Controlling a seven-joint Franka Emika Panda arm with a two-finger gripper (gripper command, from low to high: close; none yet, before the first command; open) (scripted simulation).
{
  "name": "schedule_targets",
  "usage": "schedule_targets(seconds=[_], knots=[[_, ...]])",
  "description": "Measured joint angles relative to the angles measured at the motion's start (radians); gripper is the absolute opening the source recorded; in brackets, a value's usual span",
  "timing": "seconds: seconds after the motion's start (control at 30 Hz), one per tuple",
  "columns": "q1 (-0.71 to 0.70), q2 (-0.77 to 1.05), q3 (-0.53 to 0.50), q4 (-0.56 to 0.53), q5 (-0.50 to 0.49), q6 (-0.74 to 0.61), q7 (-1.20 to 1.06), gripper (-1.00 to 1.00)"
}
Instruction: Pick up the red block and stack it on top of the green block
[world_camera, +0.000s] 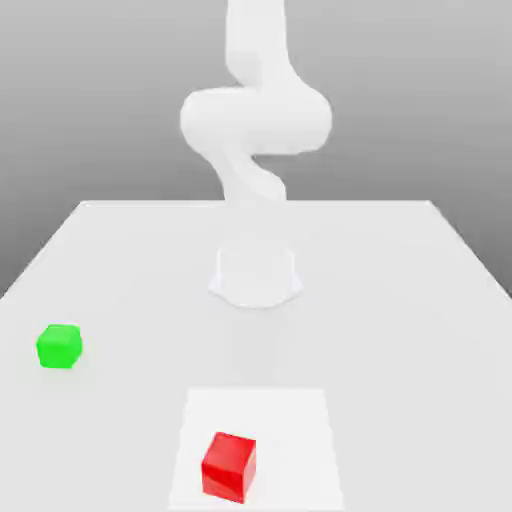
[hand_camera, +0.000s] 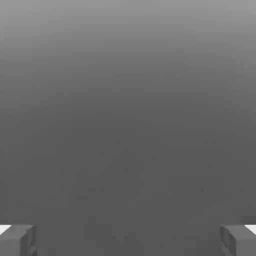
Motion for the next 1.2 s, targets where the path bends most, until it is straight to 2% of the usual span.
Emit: schedule_targets(seconds=[0.5, 0.77, 0.93, 0.97, 1.2], knots=[[-0.076, 0.551, 0.032, -0.125, -0.048, 0.225, 0.159, 0.0], [-0.092, 0.838, 0.03, -0.192, -0.02, 0.344, 0.204, 0.0], [-0.089, 1.019, 0.023, -0.182, -0.022, 0.477, 0.216, 0.0], [-0.086, 1.054, 0.019, -0.177, -0.025, 0.507, 0.219, -1.0], [-0.086, 1.063, 0.019, -0.176, -0.027, 0.515, 0.221, -1.0]])
